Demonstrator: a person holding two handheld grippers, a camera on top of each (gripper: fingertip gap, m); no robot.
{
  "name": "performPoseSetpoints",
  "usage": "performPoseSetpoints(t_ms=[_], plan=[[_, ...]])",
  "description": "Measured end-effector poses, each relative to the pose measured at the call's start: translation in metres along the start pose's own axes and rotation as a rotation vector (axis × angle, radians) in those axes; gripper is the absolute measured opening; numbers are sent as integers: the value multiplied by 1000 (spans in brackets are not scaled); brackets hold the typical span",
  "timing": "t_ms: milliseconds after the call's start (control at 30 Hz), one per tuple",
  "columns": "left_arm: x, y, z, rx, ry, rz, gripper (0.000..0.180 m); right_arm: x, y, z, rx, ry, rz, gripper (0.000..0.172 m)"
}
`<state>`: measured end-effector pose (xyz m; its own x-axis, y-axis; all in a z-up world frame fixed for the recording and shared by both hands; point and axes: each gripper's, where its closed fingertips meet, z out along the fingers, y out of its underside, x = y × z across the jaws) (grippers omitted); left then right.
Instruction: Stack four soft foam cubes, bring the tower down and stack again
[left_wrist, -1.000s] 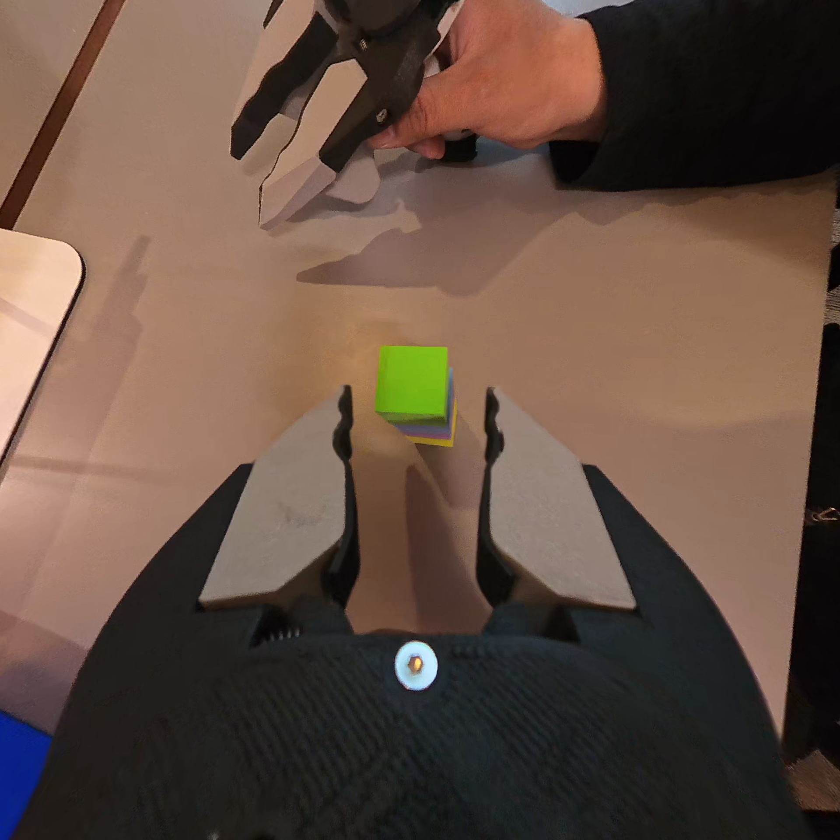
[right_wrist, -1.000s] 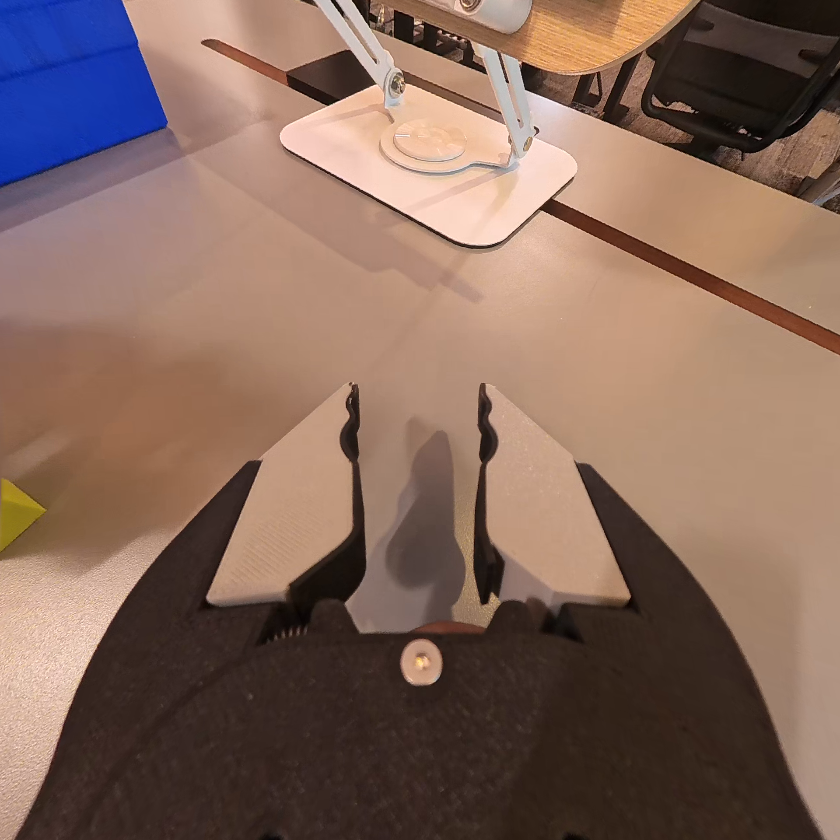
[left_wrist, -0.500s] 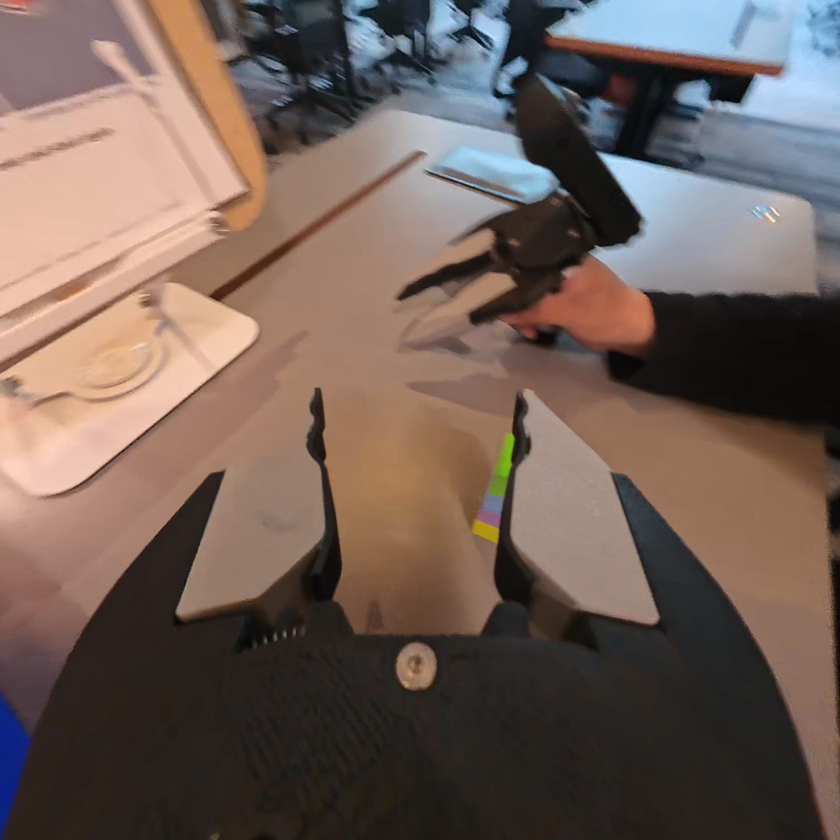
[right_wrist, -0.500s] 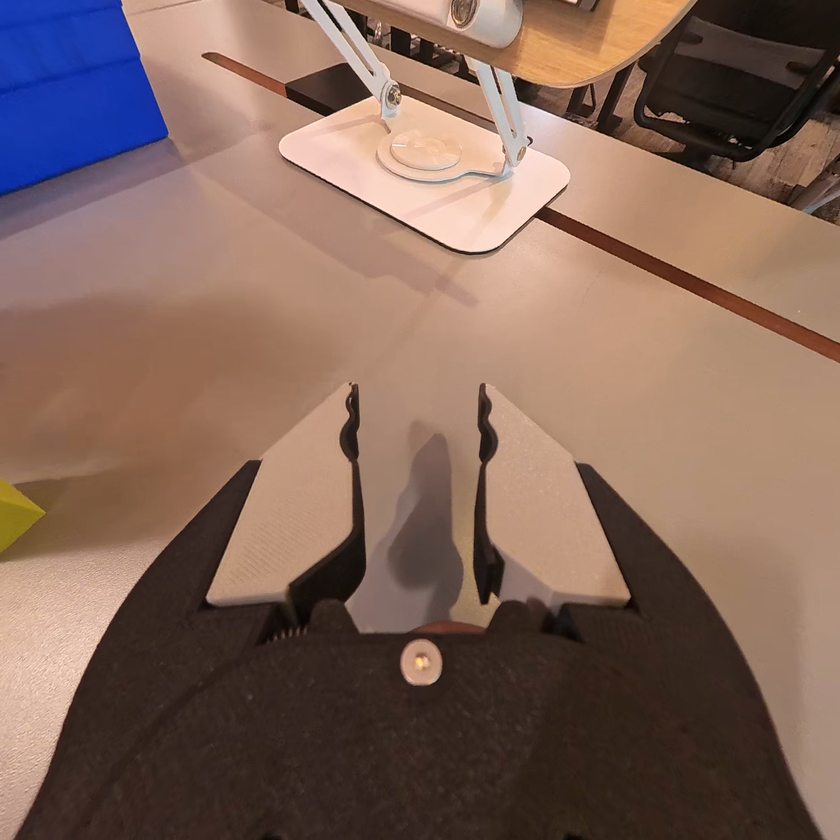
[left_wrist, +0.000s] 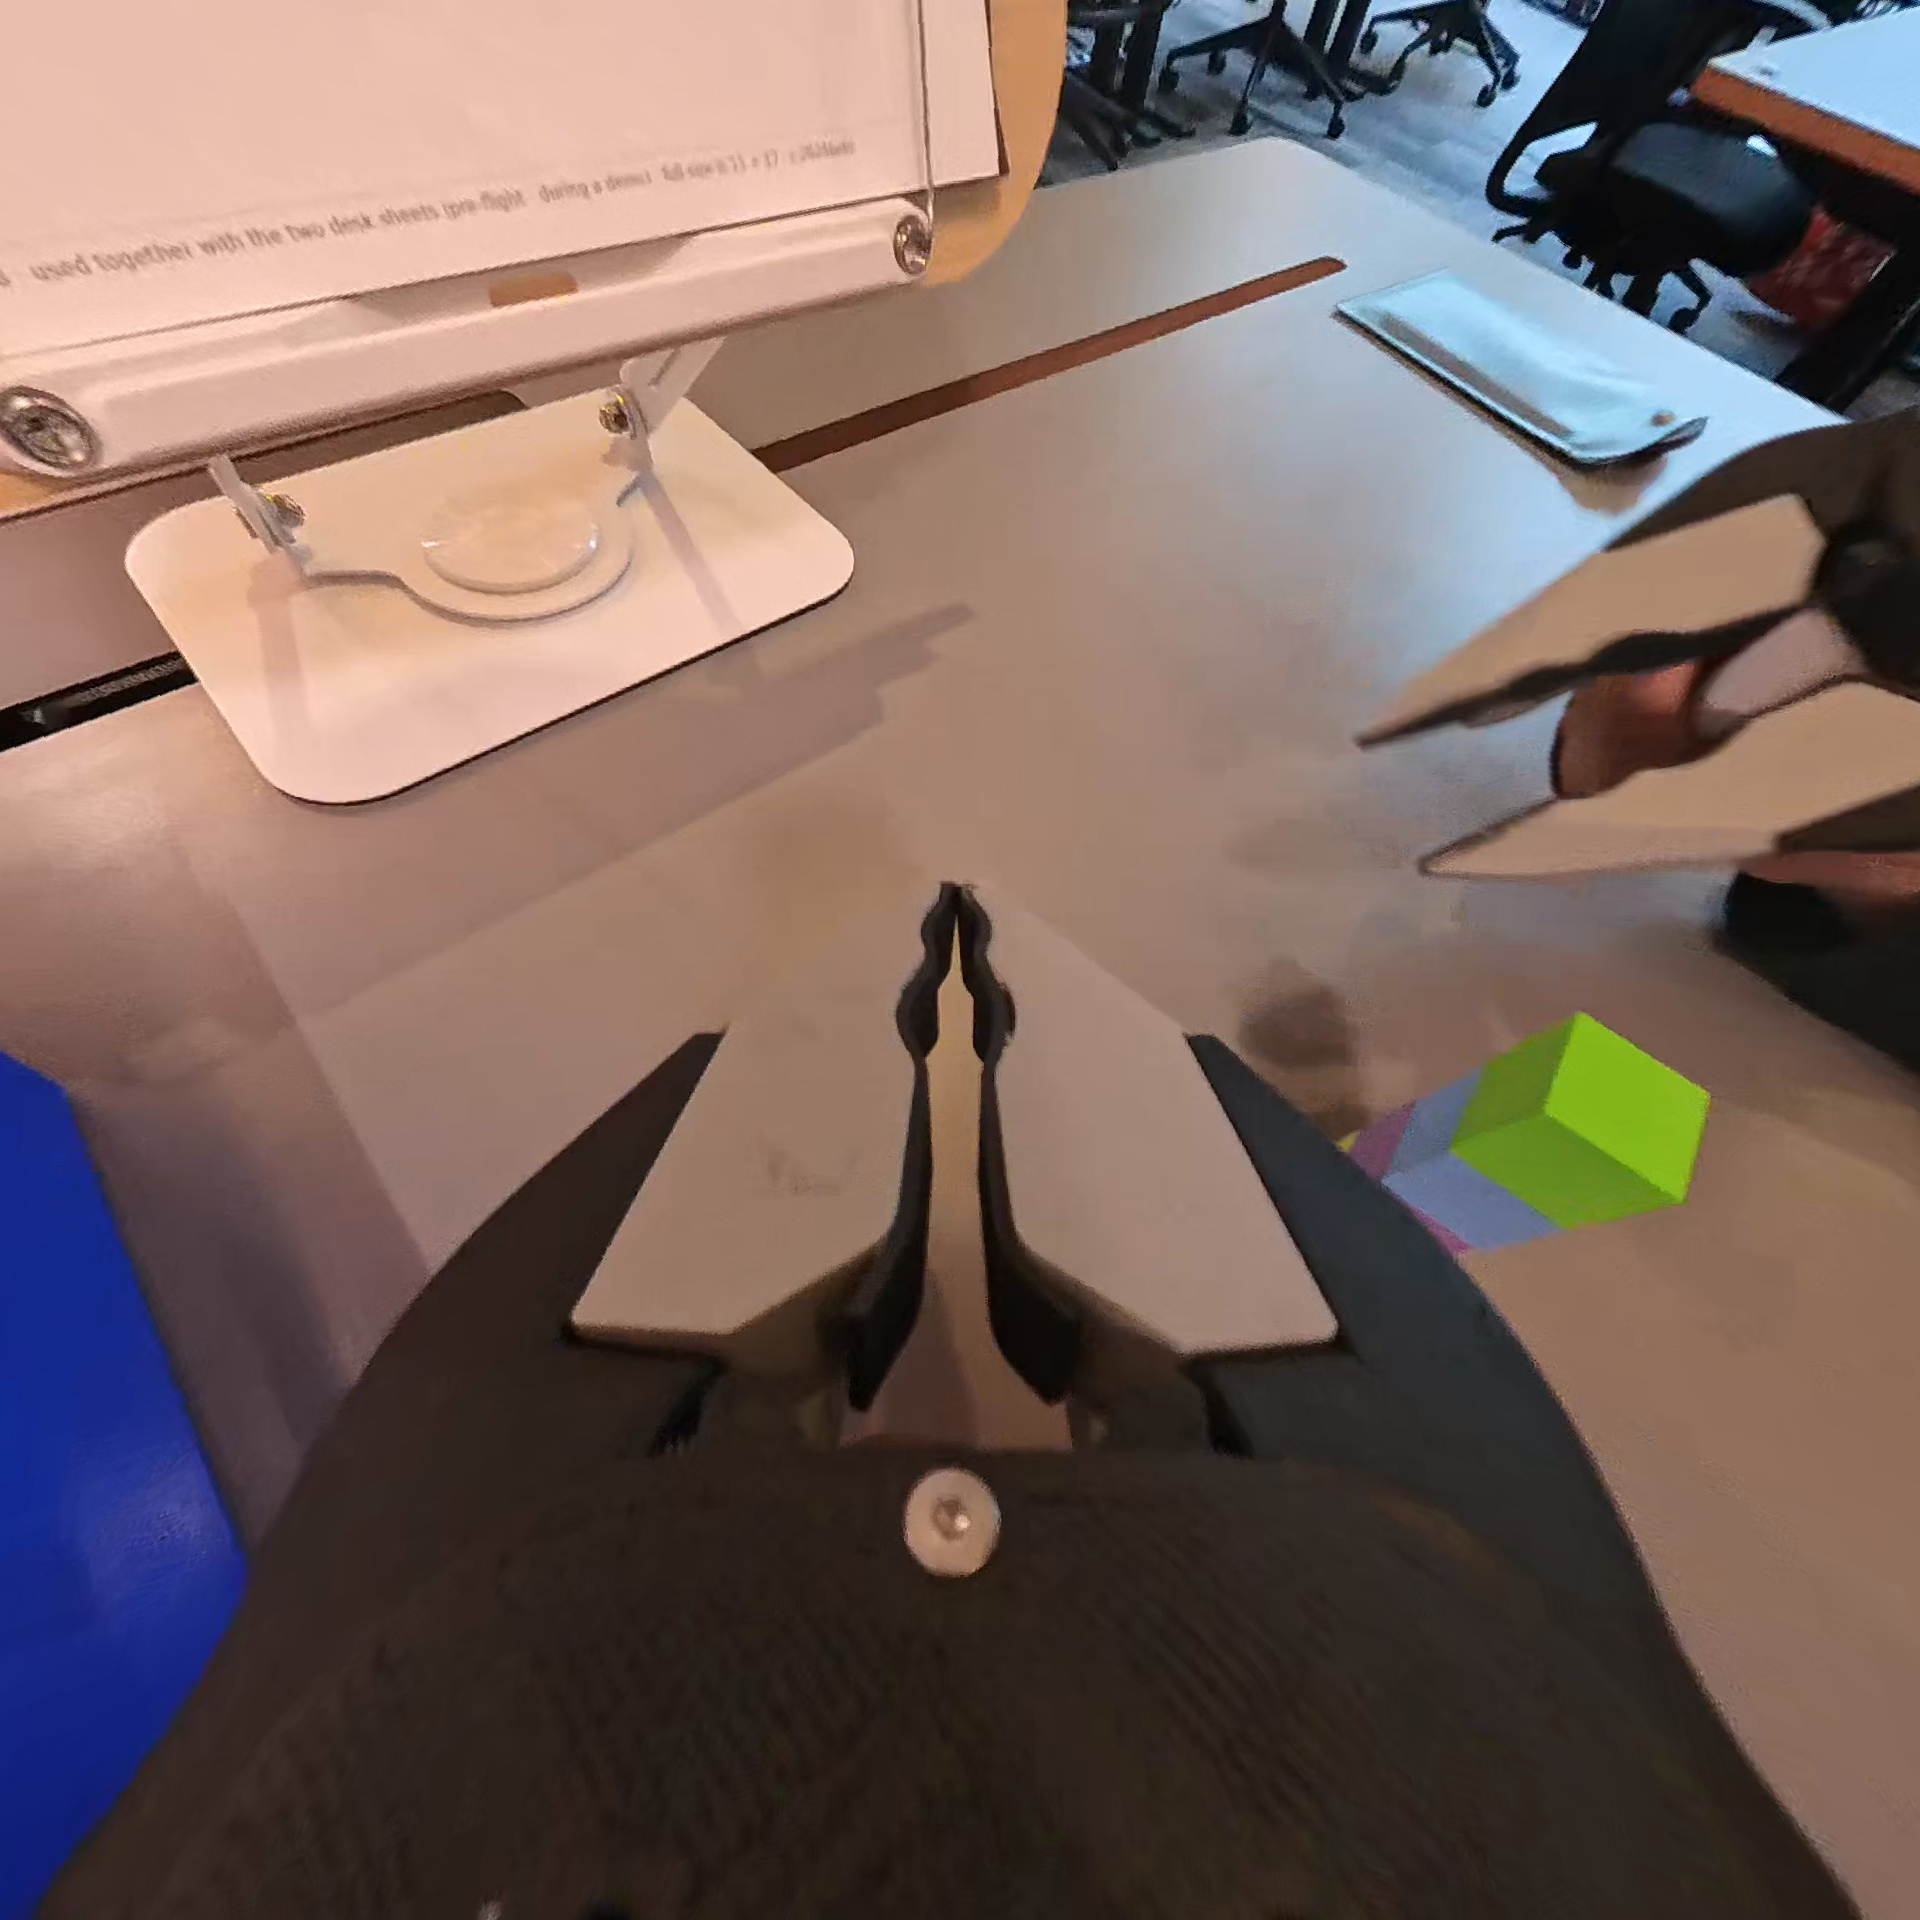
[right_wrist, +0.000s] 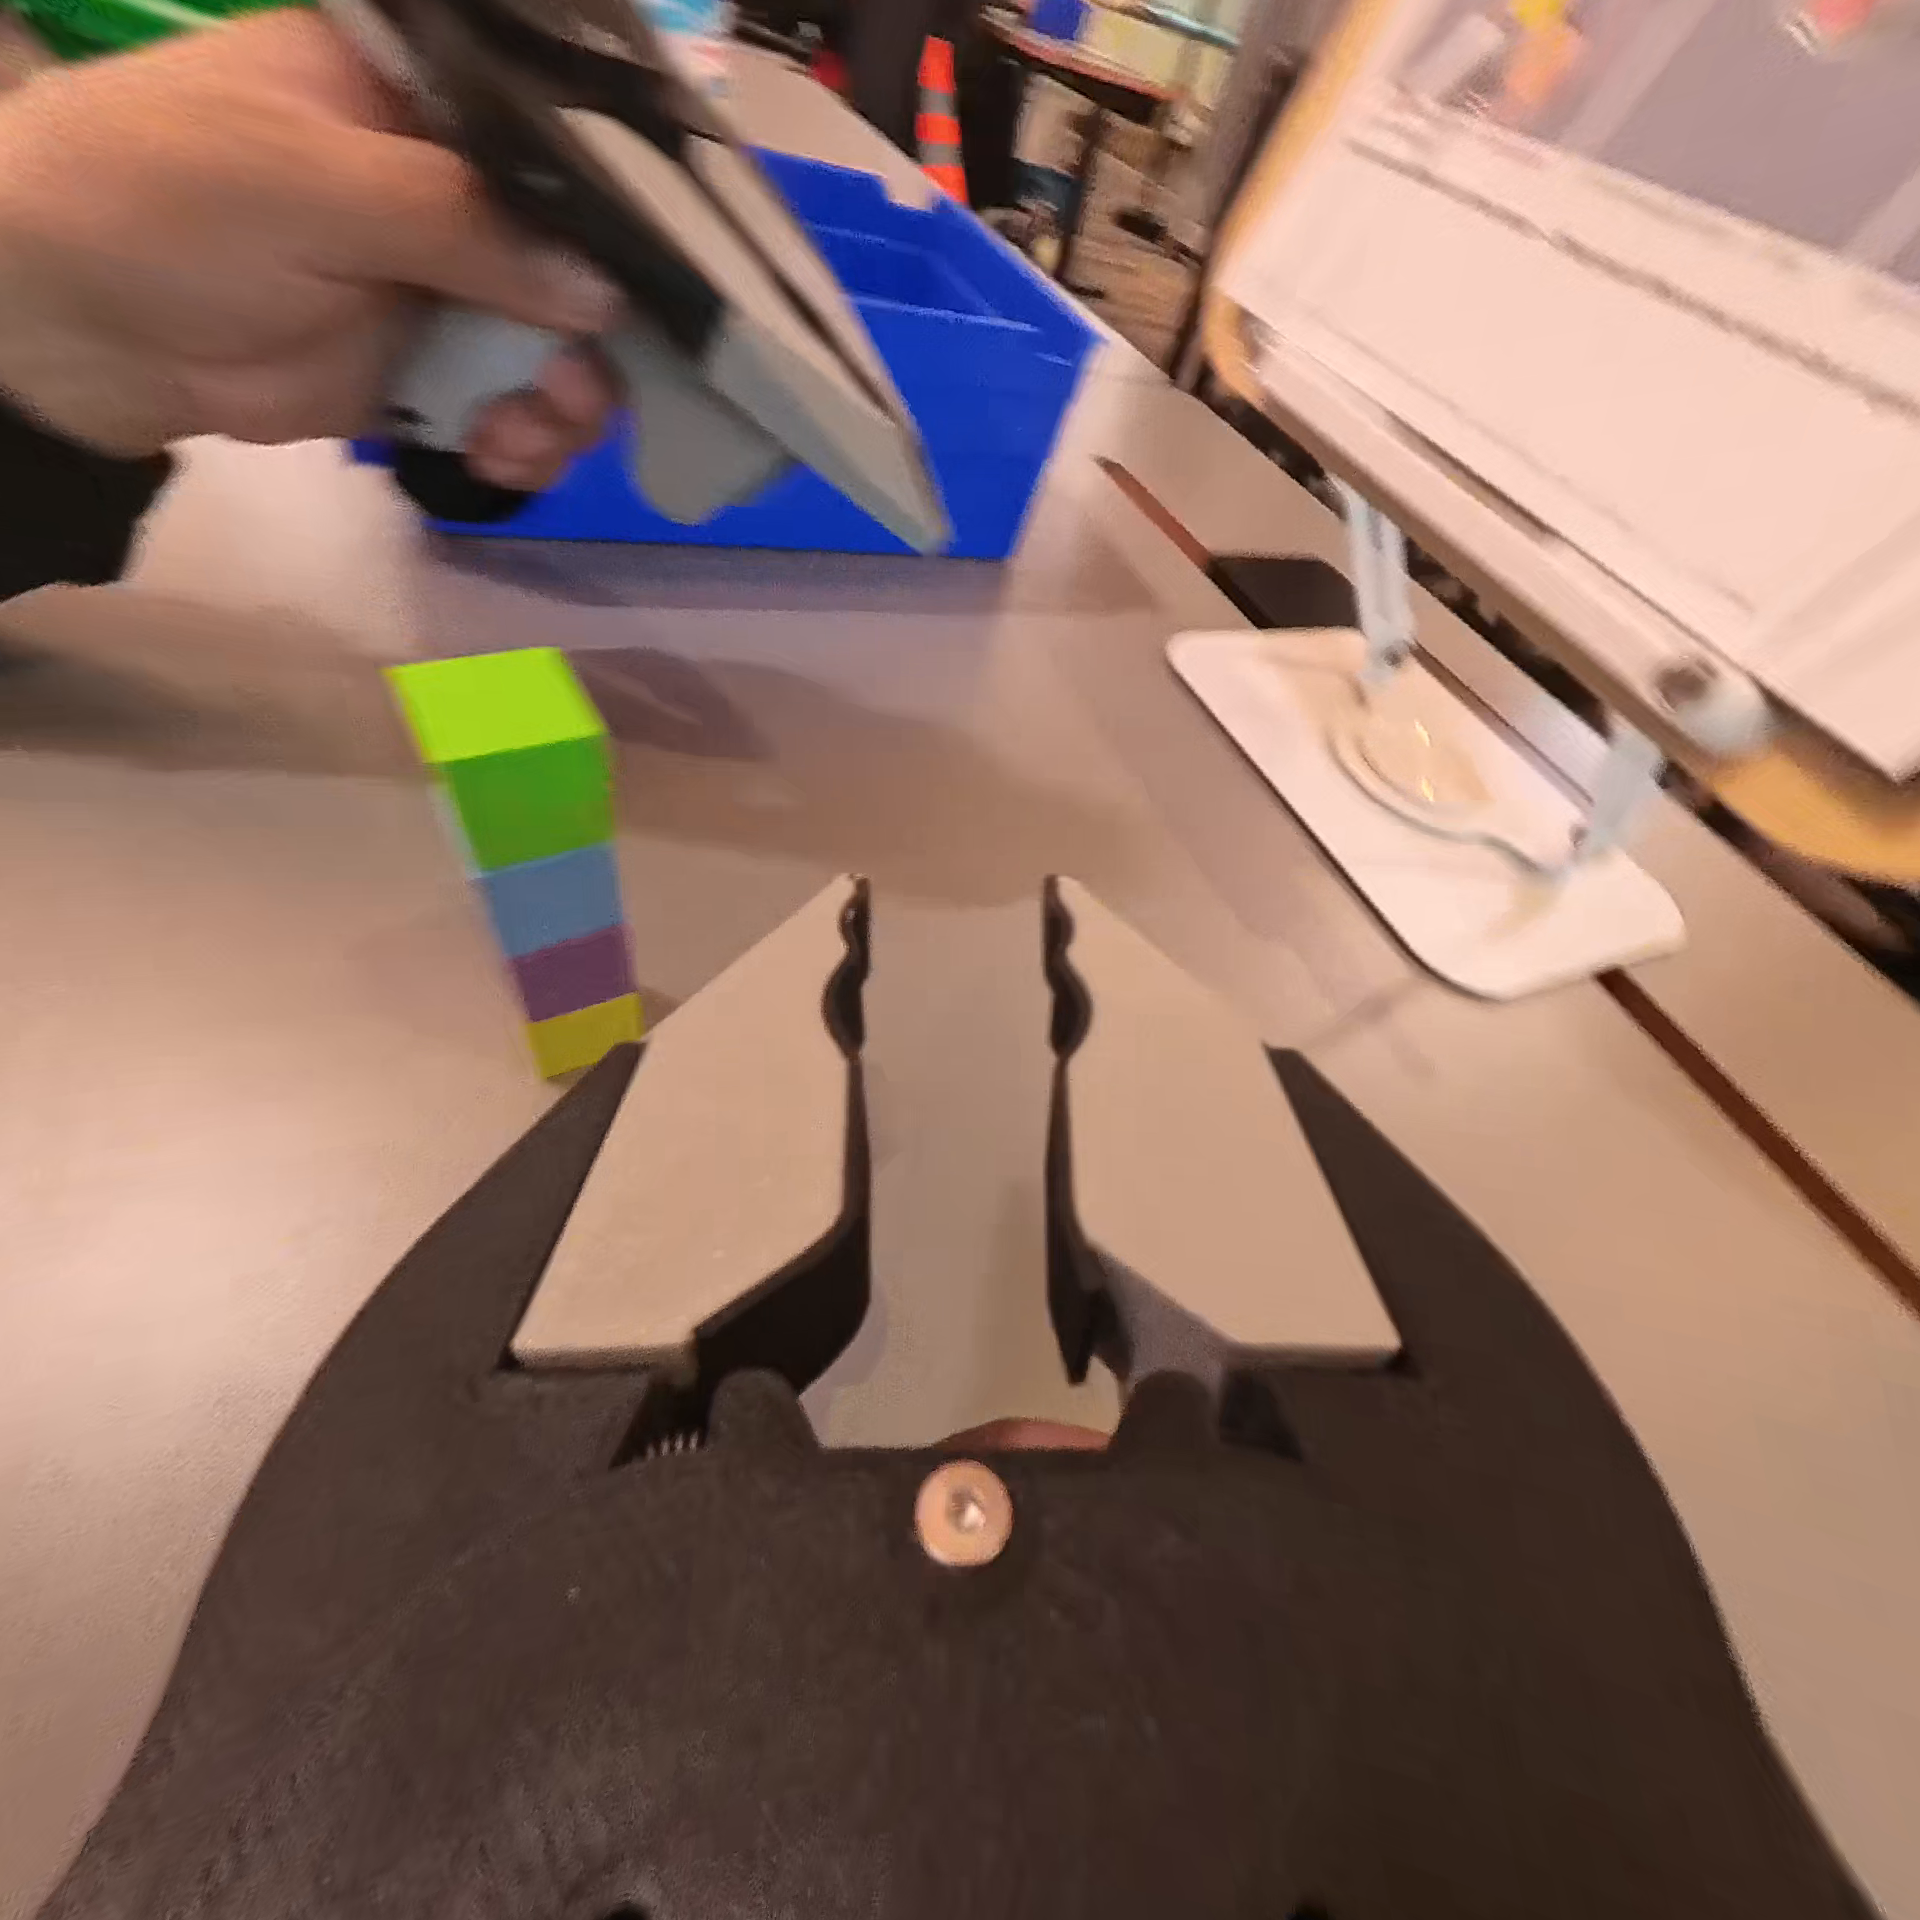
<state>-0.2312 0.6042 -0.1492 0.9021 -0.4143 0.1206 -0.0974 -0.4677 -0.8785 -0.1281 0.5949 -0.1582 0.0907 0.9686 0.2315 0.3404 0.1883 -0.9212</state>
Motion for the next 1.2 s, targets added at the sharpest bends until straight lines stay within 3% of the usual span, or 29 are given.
performPoseSetpoints(t_ms=[133,400,633,833,1200], plan=[[1,6,6,-26,-6,24,0,-41,-20,-7,56,-140,-118,0],[-9,19,14,-78,-50,48,0,-90,-60,-32,216,-355,-119,0],[-6,26,19,-115,-54,79,3,-131,-35,-12,68,-441,-206,2],[-5,30,22,-135,-62,108,4,-136,-12,11,-43,-375,-248,10],[20,44,34,-210,20,195,8,-174,-12,6,-40,-526,-252,27]])
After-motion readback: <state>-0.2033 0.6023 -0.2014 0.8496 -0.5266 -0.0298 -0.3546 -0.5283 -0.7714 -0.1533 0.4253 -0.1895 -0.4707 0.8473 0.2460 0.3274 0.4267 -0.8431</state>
